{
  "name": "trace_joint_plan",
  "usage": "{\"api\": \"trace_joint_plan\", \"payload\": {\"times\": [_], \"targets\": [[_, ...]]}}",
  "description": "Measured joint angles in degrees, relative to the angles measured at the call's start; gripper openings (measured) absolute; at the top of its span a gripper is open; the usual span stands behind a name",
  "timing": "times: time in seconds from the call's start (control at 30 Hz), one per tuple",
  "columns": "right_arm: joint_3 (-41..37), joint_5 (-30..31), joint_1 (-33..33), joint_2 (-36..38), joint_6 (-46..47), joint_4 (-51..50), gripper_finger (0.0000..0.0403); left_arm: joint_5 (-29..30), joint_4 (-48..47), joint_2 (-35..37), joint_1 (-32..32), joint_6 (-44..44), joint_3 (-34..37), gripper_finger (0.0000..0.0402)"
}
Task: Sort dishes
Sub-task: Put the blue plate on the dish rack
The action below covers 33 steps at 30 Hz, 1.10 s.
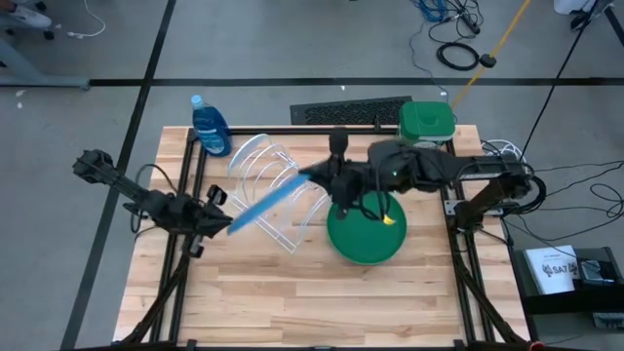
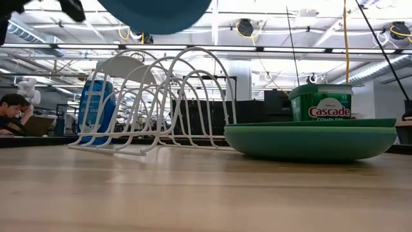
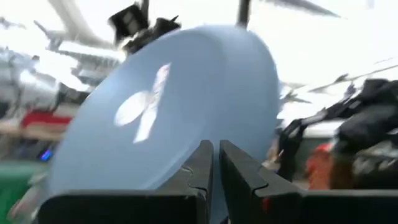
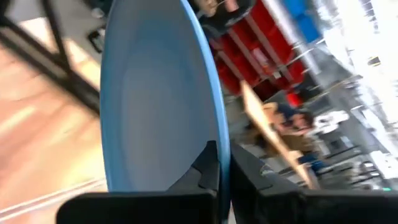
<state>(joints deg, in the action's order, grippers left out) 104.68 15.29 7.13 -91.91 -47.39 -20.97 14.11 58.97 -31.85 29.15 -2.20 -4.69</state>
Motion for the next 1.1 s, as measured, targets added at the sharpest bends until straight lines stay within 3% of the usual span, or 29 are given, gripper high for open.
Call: {"api": "trace_joint_plan", "payload": {"times": [0.47,1.0,1.1], "targets": [[-0.04,0.01,-9.2,-3.34,-14.86,12.52,0.0006,-6.89,11.33,0.19,-0.02,-9.17,0.0,0.0031],[-0.04,-16.49,-21.3,-5.5,-10.83,10.85,0.0005,-6.94,19.51,0.37,-0.02,-15.06,-0.02,0.0031],[-0.01,-17.12,-21.94,-5.52,-10.64,10.03,0.0004,-6.69,19.96,0.39,-0.02,-15.24,-0.02,0.0031]]}}
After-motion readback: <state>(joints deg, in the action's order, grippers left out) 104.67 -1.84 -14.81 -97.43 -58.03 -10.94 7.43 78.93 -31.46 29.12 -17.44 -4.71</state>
